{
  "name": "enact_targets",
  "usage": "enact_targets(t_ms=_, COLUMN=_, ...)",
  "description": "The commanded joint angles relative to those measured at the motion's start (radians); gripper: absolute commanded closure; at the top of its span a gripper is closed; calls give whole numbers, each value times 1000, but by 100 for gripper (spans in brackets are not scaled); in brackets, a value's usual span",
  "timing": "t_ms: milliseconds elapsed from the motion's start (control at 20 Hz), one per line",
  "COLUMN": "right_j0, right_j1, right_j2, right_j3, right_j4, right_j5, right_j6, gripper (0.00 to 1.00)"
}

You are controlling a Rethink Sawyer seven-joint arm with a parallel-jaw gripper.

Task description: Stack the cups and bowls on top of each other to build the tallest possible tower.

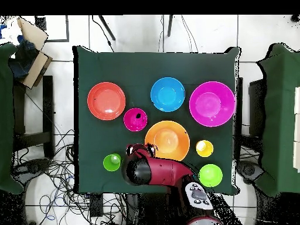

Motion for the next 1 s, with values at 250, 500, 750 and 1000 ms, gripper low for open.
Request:
enact_targets(t_ms=250, right_j0=-9, right_j1=64, right_j2=52, right_j3=-16, right_j4=-53, right_j5=-45, right_j6=126, gripper=0)
enact_targets(t_ms=500, right_j0=5, right_j1=91, right_j2=40, right_j3=-17, right_j4=-58, right_j5=-60, right_j6=127, gripper=0)
enact_targets(t_ms=750, right_j0=7, right_j1=141, right_j2=42, right_j3=-23, right_j4=-59, right_j5=-71, right_j6=131, gripper=0)
enact_targets(t_ms=1000, right_j0=-52, right_j1=237, right_j2=79, right_j3=-52, right_j4=-85, right_j5=-109, right_j6=122, gripper=0)
